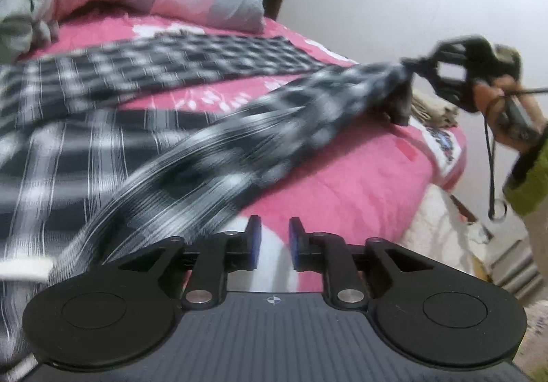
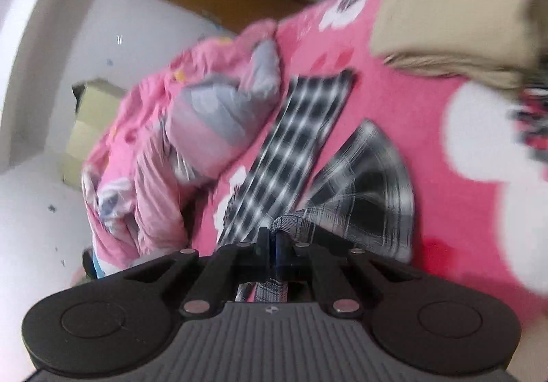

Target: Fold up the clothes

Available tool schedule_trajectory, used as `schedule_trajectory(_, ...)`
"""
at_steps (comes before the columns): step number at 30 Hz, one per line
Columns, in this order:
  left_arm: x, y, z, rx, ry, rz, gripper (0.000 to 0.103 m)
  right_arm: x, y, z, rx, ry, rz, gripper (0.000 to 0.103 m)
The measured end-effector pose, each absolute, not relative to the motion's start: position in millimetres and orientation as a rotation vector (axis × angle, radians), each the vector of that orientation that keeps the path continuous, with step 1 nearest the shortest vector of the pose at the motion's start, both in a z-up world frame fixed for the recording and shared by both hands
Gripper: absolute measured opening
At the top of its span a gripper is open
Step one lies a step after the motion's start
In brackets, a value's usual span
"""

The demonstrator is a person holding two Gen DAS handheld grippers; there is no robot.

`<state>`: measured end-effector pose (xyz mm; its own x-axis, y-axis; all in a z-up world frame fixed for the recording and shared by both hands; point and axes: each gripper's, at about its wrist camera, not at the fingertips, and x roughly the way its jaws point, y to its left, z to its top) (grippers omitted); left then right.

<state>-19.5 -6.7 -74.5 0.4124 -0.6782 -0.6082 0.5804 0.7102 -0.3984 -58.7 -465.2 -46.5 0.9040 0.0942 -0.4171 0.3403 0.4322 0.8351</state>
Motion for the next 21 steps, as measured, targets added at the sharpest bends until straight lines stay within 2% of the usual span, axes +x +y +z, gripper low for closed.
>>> schedule_trajectory(1,-20,-4,-75,-0.145,0.84,-0.797,0.027,-72,-468,-54,1.14,0.444,-0.188,0.003)
schedule_trajectory(4,-24,6,-78,-0.198,0.888,-0.798,0.029,-102,-482,-93,1.293,0.486,-0.258,0.003)
schedule_trajectory(10,-36,50,-99,-0.459,1.0,-0.676,0.033,-130,-479,-85,1.391,0.28,-0.109,0.003)
schedule_trajectory(18,-46,99,-114,-0.782,0.898,-0.503,0.035,-159,-481,-148,1.533,0.33,-0.231,0.003)
schedule_trajectory(21,-42,107,-116,-0.822,0.874,-0.455,0.035,-156,-482,-158,1.553,0.326,-0.218,0.004)
